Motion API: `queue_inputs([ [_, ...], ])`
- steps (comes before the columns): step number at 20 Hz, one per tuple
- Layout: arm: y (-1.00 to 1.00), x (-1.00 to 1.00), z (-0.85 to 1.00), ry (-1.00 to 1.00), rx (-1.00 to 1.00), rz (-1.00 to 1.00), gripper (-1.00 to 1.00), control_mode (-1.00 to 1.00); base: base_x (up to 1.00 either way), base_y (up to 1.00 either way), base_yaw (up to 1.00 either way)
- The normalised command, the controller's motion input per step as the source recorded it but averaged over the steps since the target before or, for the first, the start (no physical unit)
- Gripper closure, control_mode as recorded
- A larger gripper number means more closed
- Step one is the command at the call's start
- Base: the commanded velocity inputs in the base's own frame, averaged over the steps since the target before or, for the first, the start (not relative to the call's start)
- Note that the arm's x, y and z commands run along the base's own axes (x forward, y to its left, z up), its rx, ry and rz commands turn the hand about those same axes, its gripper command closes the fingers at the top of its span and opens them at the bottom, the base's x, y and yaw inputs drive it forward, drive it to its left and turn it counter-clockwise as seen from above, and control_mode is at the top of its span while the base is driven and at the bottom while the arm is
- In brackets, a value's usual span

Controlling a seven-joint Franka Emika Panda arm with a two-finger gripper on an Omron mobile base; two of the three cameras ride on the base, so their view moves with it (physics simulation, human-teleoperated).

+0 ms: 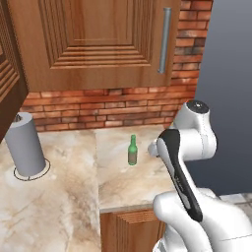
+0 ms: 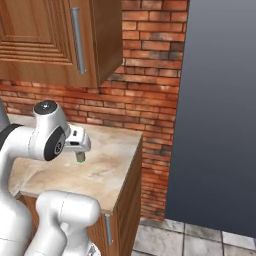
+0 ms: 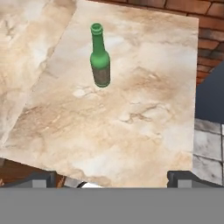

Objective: Place the drinks on the dining counter in a tight cluster.

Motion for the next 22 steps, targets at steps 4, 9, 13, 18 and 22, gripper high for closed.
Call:
queue_inputs([
  [4,0.45,0.74,0.09,0.09,-0.15,0.16,-1.00,-1.00,0.00,0.00,0.00],
  [9,-0.03,0.23,-0.09,0.00,-0.01,0.03,-1.00,-1.00,0.00,0.00,0.00],
  [13,-0.24,0.00,-0.38,-0.15,0.22,0.00,-1.00,-1.00,0.00,0.00,0.00],
  [18,-0.26,0.00,-0.42,-0.25,0.51,0.01,-1.00,-1.00,0.00,0.00,0.00],
  [22,-0.42,0.05,-0.44,-0.21,0.59,0.01,-1.00,-1.00,0.00,0.00,0.00],
])
